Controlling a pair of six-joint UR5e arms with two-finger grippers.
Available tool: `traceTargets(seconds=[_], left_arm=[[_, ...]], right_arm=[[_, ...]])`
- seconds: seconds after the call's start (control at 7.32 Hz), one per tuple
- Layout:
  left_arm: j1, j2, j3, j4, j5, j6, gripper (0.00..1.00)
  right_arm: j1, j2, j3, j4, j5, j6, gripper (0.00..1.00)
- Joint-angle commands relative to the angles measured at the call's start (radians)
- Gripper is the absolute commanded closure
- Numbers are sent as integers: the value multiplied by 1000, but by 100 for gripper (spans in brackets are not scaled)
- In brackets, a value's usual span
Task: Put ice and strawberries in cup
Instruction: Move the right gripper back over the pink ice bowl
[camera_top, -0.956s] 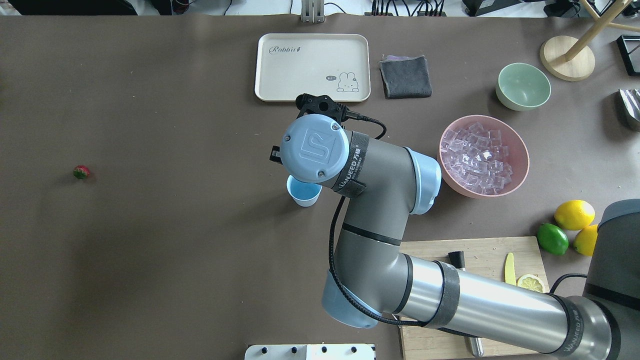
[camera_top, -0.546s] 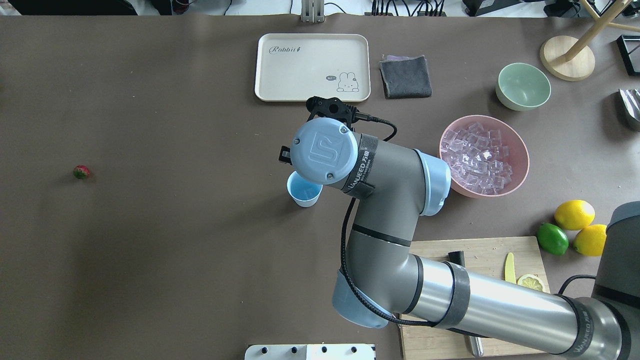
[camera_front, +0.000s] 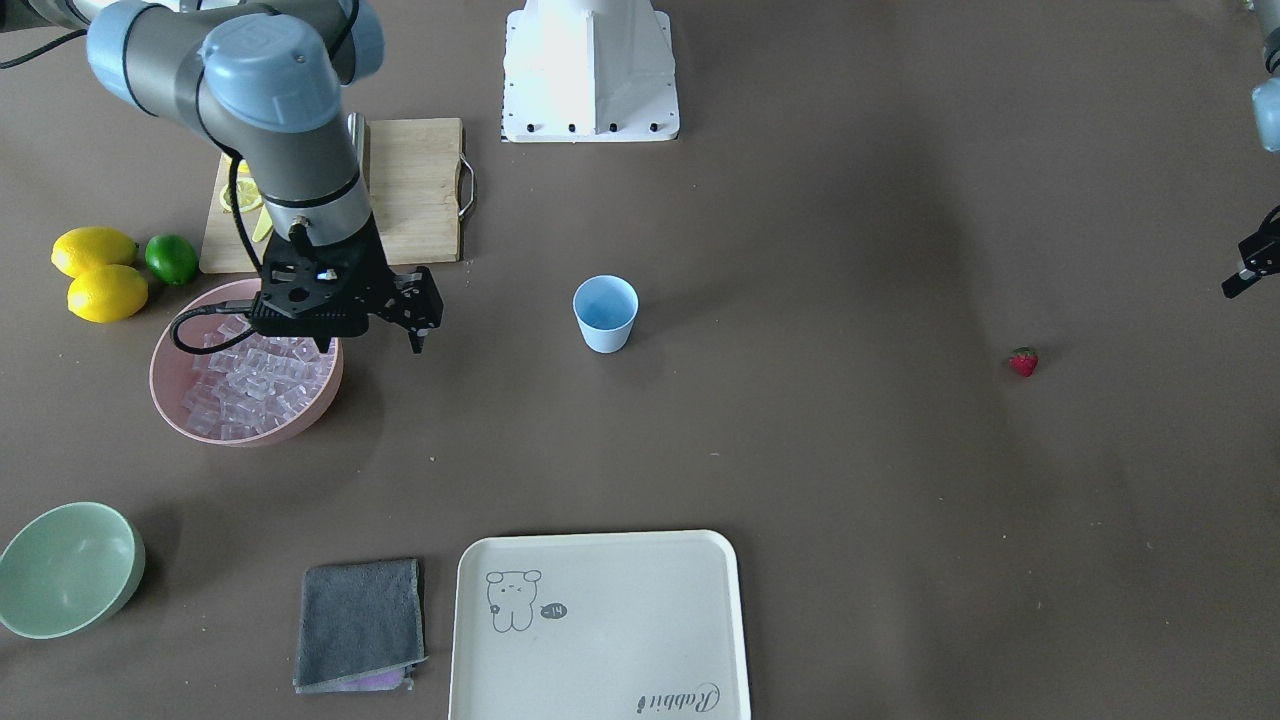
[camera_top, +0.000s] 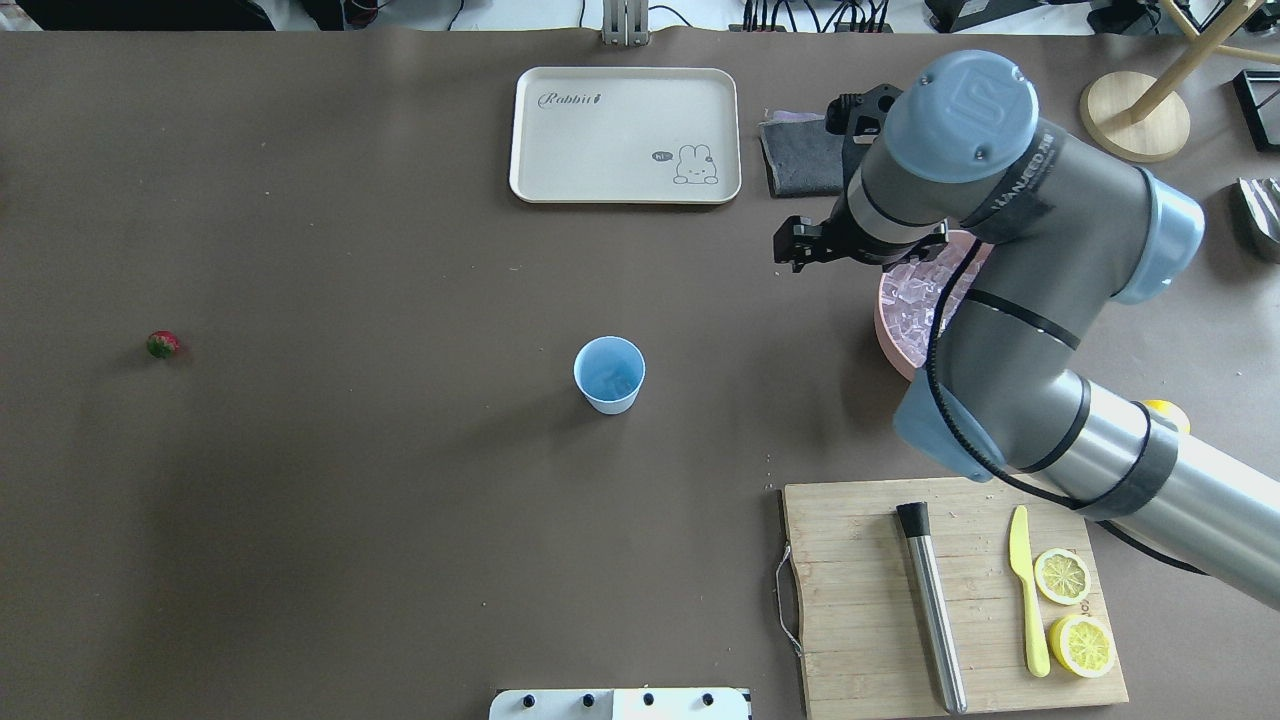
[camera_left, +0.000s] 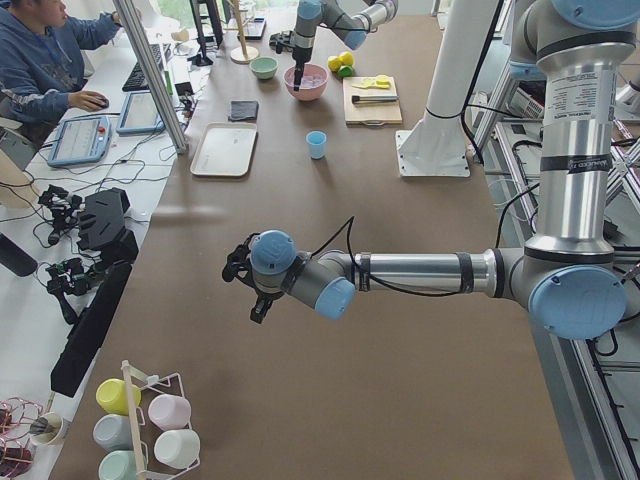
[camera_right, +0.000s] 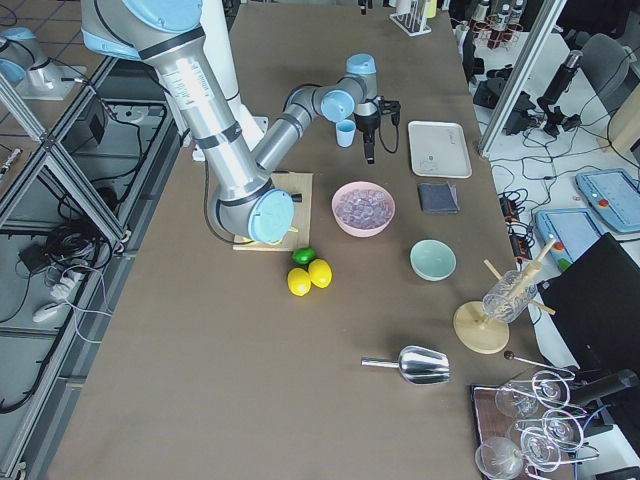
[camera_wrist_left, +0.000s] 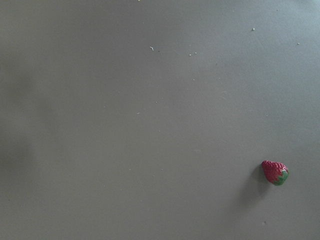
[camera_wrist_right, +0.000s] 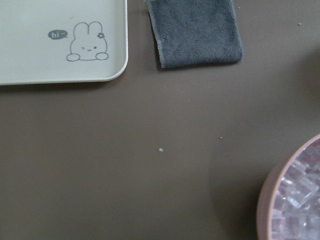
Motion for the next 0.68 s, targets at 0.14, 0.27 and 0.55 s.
traceTargets(seconds=[0.14,0.27,0.55], left_arm=[[0,0,-1,-2,1,1,2],[0,0,-1,-2,1,1,2],[0,0,-3,-2,1,1,2]], right_arm=[[84,-204,-7,232,97,-167,1],[88,-211,-16,234,100,-180,2],[91,-215,-80,312,115,-181,14]])
